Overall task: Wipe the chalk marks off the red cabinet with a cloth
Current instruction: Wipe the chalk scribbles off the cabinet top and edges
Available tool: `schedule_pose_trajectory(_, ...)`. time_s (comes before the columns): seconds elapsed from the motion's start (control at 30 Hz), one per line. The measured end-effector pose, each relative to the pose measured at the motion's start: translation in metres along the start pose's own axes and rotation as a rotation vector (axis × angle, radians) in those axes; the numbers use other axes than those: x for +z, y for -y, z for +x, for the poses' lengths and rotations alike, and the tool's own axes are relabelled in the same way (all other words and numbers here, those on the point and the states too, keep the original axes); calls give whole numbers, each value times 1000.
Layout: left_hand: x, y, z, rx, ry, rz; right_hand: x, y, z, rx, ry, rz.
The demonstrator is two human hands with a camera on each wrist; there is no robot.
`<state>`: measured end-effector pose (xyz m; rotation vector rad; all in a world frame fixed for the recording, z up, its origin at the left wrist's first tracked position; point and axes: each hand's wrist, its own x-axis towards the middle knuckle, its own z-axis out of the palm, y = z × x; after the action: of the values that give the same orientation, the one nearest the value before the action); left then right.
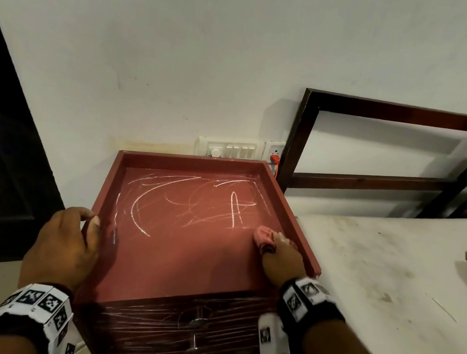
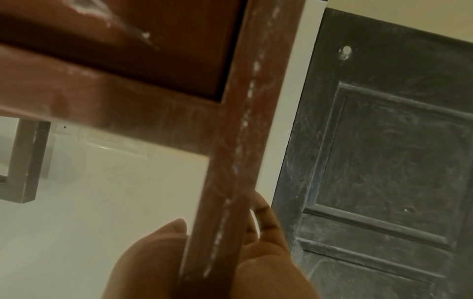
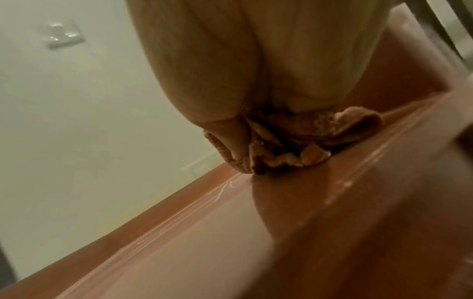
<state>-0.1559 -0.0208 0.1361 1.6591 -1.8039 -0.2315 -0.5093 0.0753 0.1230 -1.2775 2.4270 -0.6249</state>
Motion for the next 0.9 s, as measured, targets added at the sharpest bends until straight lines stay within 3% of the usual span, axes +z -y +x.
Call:
schedule_pose_trajectory(0.2,3,5,3,-11,31,3,-13,44,105,-89,174,-91)
schedule_pose_trajectory(0.33,11,20,13,-2,17,7,-25,72,156,-93,189,-46)
schedule_pose_trajectory(0.5,48,75,17,34,-52,31,-36,98,198,-98,218,-197)
schedule_pose_trajectory(0.67,18,20,14,-37,-5,59,-40,96,193,-23,149,-63)
schedule_pose_trajectory(0.9,6,6,12,-64,53,64,-30,47,113,-235,103,-74)
